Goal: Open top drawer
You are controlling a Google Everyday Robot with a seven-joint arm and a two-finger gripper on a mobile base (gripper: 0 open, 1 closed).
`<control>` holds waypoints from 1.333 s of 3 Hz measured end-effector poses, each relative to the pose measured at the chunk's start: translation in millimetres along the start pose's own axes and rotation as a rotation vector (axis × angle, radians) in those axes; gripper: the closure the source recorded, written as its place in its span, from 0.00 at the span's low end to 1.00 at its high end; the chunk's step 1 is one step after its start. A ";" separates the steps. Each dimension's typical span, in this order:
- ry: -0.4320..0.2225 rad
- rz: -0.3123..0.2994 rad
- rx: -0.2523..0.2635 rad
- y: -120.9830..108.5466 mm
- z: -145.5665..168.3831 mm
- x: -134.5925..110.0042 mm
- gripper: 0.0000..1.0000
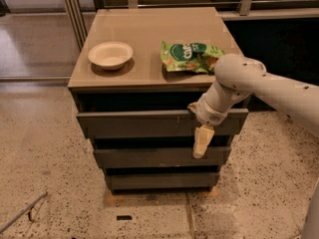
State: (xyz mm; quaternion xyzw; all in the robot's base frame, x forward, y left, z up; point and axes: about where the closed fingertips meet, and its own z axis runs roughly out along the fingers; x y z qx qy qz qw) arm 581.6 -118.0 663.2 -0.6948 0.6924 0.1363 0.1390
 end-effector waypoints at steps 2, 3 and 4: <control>0.012 0.079 -0.181 55.0 -7.2 -0.6 0.00; 0.013 0.102 -0.256 86.2 -21.5 -9.0 0.00; 0.020 0.124 -0.336 116.8 -35.9 -18.3 0.00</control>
Offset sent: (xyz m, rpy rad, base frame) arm -0.0883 -0.0066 0.0199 -0.0187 0.2973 -0.0116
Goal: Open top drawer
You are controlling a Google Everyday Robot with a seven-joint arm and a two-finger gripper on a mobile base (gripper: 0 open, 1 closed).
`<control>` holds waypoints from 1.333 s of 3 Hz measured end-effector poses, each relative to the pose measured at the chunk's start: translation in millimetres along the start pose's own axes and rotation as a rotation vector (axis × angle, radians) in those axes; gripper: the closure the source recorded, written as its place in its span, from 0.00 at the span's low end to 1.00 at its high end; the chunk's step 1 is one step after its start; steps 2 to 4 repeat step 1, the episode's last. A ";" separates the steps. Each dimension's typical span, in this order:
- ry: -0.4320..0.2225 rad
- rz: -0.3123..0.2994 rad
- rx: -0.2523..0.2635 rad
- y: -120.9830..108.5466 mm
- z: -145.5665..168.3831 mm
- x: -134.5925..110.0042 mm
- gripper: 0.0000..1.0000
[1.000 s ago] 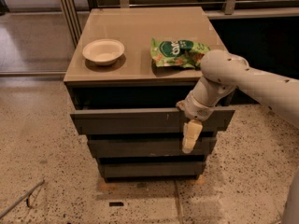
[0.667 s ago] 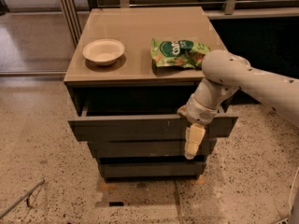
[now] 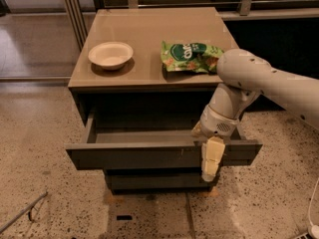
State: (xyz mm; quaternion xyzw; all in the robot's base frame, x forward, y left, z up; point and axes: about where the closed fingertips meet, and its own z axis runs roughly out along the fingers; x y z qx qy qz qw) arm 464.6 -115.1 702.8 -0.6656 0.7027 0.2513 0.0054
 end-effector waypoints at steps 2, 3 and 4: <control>0.000 0.000 0.000 0.0 0.0 0.0 0.00; 0.000 0.000 0.000 0.0 0.0 0.0 0.00; 0.000 0.000 0.000 0.0 0.0 0.0 0.00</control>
Offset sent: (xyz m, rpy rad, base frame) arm 0.0000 0.0000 0.0000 0.0000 0.0000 0.0000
